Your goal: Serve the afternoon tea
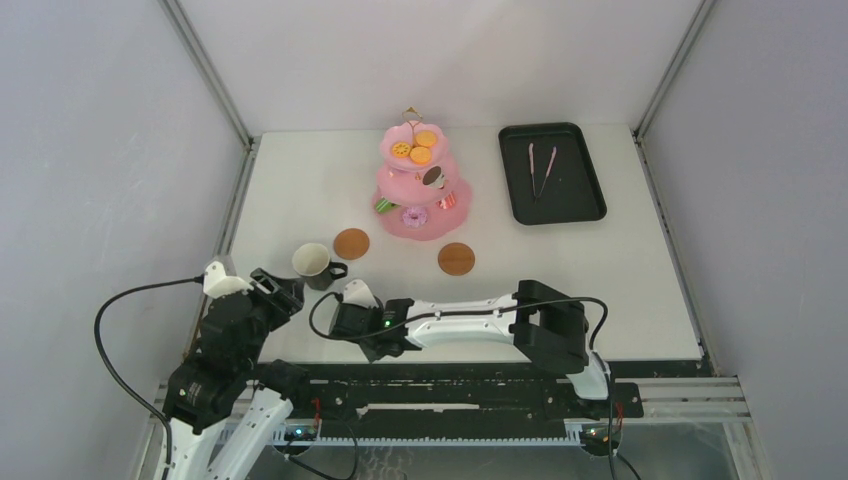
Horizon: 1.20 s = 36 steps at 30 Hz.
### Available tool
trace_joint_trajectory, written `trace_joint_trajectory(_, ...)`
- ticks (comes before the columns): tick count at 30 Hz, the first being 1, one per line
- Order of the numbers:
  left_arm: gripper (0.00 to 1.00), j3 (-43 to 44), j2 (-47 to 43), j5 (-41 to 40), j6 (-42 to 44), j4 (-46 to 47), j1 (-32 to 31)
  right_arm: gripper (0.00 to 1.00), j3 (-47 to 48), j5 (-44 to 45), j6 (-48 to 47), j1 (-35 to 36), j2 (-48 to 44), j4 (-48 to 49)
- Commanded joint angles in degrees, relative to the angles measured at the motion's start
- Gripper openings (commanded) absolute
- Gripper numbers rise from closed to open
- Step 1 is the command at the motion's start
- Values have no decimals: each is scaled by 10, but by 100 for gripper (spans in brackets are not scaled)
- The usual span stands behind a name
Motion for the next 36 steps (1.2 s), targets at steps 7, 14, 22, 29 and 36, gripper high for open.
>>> trace_joint_trajectory(7,63,35,7,-11,23,8,-2,12,-1,14,11,-9,-10,23)
trace_joint_trajectory(14,63,37,13,-16,26,17,-2,0,4,41,8,-22,-44,-10)
trace_joint_trajectory(22,63,38,17,-21,29,28,-1,0,0,84,17,-59,-100,-69)
trace_joint_trajectory(29,64,32,12,-20,30,34,-2,0,-28,103,20,-118,-153,-89)
trace_joint_trajectory(36,63,22,6,-18,27,38,-1,0,-65,118,13,-169,-191,-82)
